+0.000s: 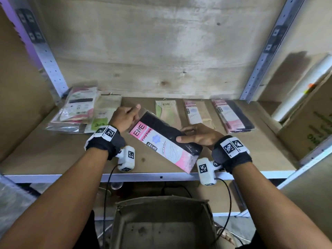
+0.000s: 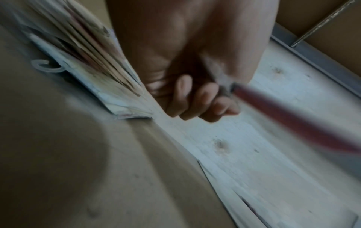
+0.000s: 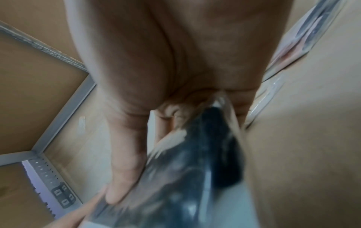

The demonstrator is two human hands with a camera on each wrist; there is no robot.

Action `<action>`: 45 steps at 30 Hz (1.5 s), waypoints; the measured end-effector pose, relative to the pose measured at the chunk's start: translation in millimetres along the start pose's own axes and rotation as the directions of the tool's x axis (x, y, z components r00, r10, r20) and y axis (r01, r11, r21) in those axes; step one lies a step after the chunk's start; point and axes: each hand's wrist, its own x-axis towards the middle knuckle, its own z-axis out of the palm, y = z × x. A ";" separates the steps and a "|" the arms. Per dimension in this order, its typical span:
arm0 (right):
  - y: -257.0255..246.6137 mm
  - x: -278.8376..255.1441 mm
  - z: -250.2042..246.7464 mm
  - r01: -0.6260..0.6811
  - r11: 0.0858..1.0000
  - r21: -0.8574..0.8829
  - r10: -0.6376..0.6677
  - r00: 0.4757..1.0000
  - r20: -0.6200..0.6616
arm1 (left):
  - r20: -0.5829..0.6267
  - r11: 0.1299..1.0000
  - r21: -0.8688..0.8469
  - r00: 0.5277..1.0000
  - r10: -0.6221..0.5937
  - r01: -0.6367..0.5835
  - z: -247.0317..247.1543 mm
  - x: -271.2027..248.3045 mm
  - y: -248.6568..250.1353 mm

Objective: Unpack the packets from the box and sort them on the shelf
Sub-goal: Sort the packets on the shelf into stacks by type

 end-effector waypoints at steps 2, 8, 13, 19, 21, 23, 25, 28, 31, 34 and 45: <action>1.2 1.0 0.0 0.003 1.000 -0.003 -0.003 1.000 0.007 | -0.021 0.999 0.037 1.000 0.006 -0.006 -1.1 -0.7 1.2; 0.6 -3.0 -1.4 0.048 0.996 0.076 -0.052 0.997 0.050 | 0.048 0.994 -0.047 0.994 -0.094 0.097 -6.4 -1.5 4.6; 1.9 -1.9 -1.2 0.084 0.989 0.119 -0.089 0.995 0.034 | 0.171 0.884 -0.384 0.961 -0.217 0.268 -5.8 -10.0 8.0; 0.9 -0.8 -0.9 0.099 0.985 0.143 -0.109 0.992 0.057 | 0.201 0.824 -0.456 0.941 -0.274 0.337 -6.4 -15.0 17.2; 0.1 -1.1 -1.5 0.111 0.981 0.162 -0.123 0.990 0.066 | 0.195 0.840 -0.430 0.943 -0.270 0.330 -7.1 -15.3 18.7; -1.0 -1.2 -2.0 0.133 0.973 0.187 -0.149 0.986 0.076 | 0.187 0.848 -0.439 0.953 -0.239 0.299 -8.9 -15.2 20.5; -2.4 -1.7 -2.0 0.153 0.969 0.195 -0.172 0.982 0.080 | 0.178 0.834 -0.473 0.958 -0.227 0.285 -10.9 -15.4 23.3; -2.4 -4.6 -4.1 0.166 0.968 0.188 -0.183 0.980 0.078 | 0.196 0.826 -0.471 0.950 -0.243 0.308 -8.1 -16.3 26.5; 2.0 -9.2 -11.4 0.163 0.972 0.170 -0.176 0.982 0.066 | 0.178 0.841 -0.442 0.950 -0.258 0.312 -3.2 -16.7 28.7; 9.2 -14.8 -17.7 0.145 0.974 0.175 -0.156 0.987 0.050 | 0.155 0.877 -0.385 0.957 -0.246 0.288 0.7 -17.2 32.5; 17.2 -14.7 -38.8 0.179 0.867 0.466 -0.090 0.974 -0.207 | 0.324 0.785 -0.445 0.895 -0.307 0.430 42.4 -44.7 70.1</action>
